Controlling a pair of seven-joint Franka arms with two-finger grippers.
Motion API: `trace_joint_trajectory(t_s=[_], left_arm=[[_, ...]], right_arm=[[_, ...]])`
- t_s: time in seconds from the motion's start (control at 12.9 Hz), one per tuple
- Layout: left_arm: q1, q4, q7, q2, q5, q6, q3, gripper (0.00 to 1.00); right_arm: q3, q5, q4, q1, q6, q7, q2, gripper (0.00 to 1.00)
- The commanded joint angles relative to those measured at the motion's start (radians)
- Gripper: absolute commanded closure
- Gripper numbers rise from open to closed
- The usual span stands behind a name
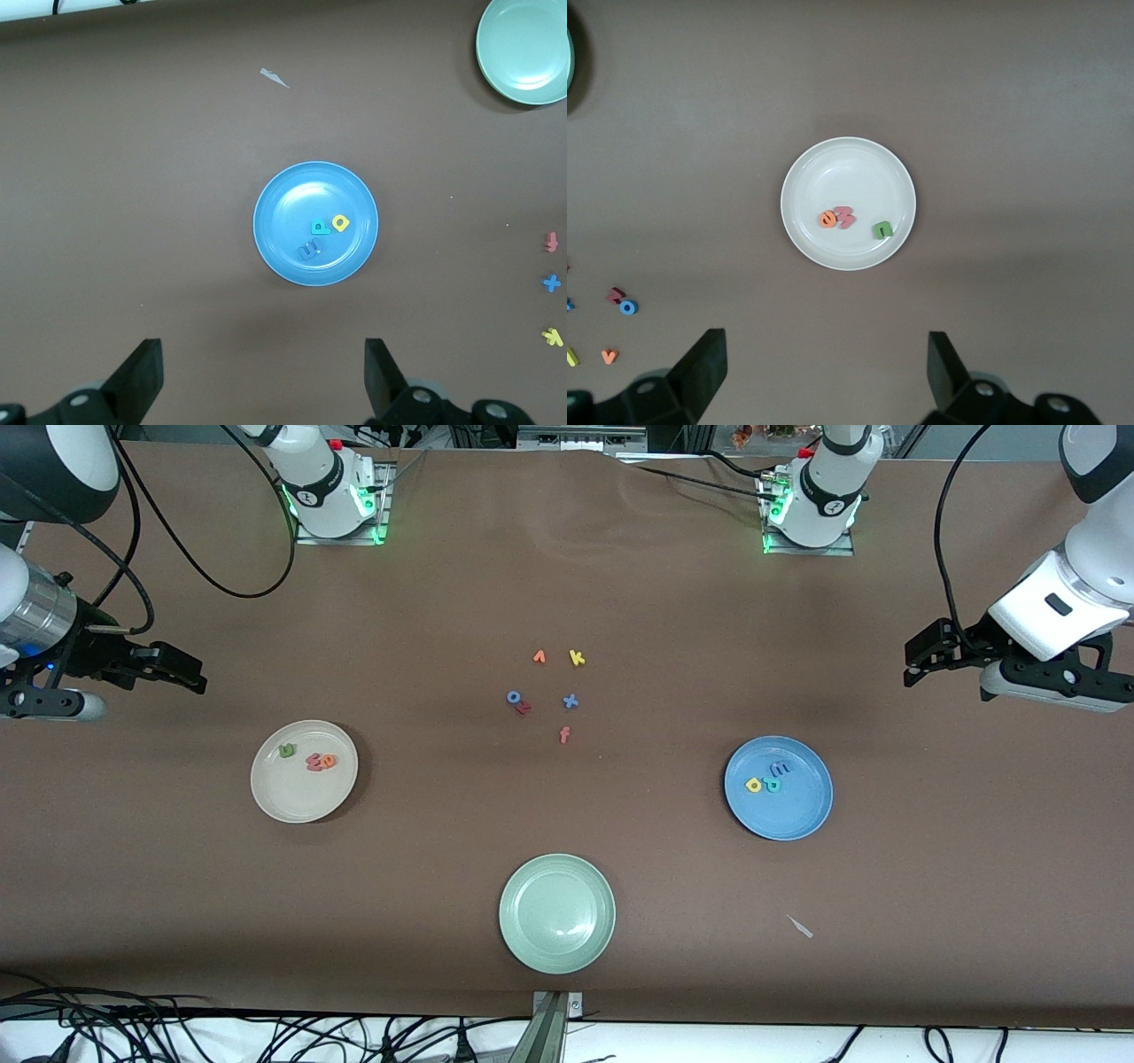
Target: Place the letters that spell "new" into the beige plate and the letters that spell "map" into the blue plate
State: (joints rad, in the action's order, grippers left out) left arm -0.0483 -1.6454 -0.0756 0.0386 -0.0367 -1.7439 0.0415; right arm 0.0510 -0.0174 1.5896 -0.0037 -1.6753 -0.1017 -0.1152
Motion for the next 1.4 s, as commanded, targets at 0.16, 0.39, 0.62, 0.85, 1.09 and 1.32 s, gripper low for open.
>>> trace_joint_trajectory(t_s=[0.16, 0.39, 0.62, 0.85, 1.09, 1.32], left_arm=[[0.013, 0.035, -0.003, 0.011, -0.025, 0.024, -0.003, 0.00], [0.019, 0.042, -0.003, 0.011, -0.026, 0.037, -0.002, 0.00], [0.019, 0.042, -0.003, 0.011, -0.026, 0.037, -0.002, 0.00], [0.019, 0.042, -0.003, 0.012, -0.026, 0.038, -0.002, 0.00], [0.019, 0.044, -0.003, 0.011, -0.026, 0.043, -0.002, 0.00], [0.019, 0.044, -0.003, 0.012, -0.026, 0.043, -0.002, 0.00]], right_arm=[[-0.019, 0.010, -0.062, -0.013, 0.034, 0.020, -0.011, 0.00], [-0.019, 0.014, -0.062, -0.013, 0.026, 0.019, -0.011, 0.00], [-0.014, 0.011, -0.062, -0.012, 0.032, 0.019, -0.011, 0.00], [-0.011, 0.014, -0.062, -0.010, 0.026, 0.019, -0.009, 0.00], [-0.010, 0.016, -0.062, -0.009, 0.025, 0.017, -0.009, 0.00], [-0.011, 0.017, -0.062, -0.010, 0.023, 0.017, -0.011, 0.00]])
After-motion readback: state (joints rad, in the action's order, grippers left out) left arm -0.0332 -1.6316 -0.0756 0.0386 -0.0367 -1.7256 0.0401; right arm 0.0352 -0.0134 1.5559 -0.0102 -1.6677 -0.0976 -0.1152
